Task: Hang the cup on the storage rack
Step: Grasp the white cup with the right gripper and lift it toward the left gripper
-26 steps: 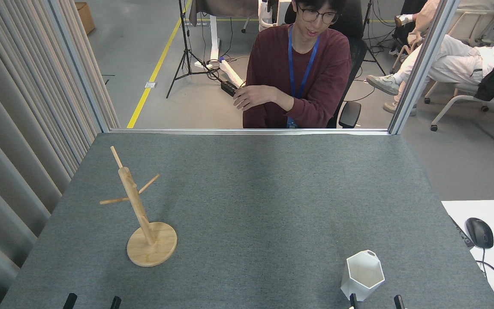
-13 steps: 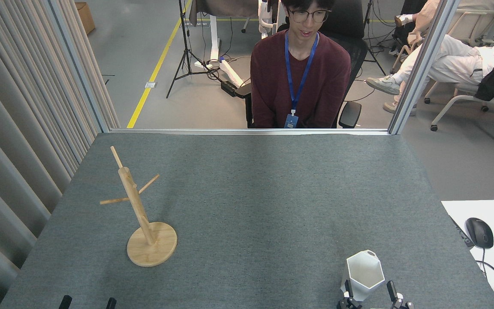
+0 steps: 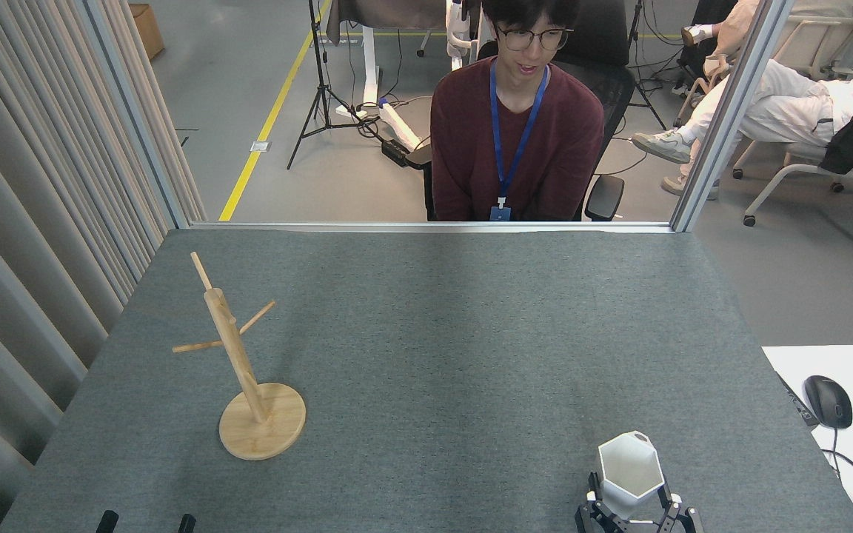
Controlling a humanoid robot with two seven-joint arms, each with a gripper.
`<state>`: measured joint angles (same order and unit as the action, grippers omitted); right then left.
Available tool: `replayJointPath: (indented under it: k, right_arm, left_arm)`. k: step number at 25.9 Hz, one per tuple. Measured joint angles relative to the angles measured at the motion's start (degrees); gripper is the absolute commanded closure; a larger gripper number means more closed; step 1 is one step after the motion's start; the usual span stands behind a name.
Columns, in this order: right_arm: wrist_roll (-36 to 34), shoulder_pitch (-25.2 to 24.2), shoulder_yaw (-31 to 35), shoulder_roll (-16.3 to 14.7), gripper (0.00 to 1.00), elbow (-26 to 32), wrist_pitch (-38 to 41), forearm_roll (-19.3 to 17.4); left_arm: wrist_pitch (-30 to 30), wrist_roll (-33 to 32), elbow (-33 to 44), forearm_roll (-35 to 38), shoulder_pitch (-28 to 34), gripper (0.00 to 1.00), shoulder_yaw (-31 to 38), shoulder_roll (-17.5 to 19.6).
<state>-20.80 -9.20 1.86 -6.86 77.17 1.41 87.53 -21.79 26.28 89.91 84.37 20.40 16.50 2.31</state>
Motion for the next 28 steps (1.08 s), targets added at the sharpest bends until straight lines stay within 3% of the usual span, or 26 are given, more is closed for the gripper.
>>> replayJointPath:
  k: [7,12,18,22,28]
  right_arm:
    - [-0.7,0.3,0.3,0.6,0.40,2.6,0.0,-0.2]
    - [-0.9,2.1,-1.9,1.6,0.40,8.5,0.0,0.6]
    - [-0.3,5.5,-12.2,6.2,0.40,10.4,0.0,9.2]
    - [-0.2,6.2,-18.2,9.4,0.40,10.0,-0.2,14.4]
    - [0.0,6.1,-26.8,10.8,0.40,8.3,-2.8,18.0]
  left_arm:
    - [-0.3,1.2,0.2,0.2,-0.6,0.00,-0.6,0.0]
    - [-0.3,1.4,-0.1,3.4,-3.7,0.00,-8.6,-0.1]
    - [0.3,1.0,-1.0,11.6,-7.1,0.00,-19.9,-1.3]
    - [0.5,0.9,-1.5,15.8,-7.8,0.00,-23.5,-2.7]
    - [0.5,0.8,-1.3,18.5,-7.5,0.00,-25.8,-3.7]
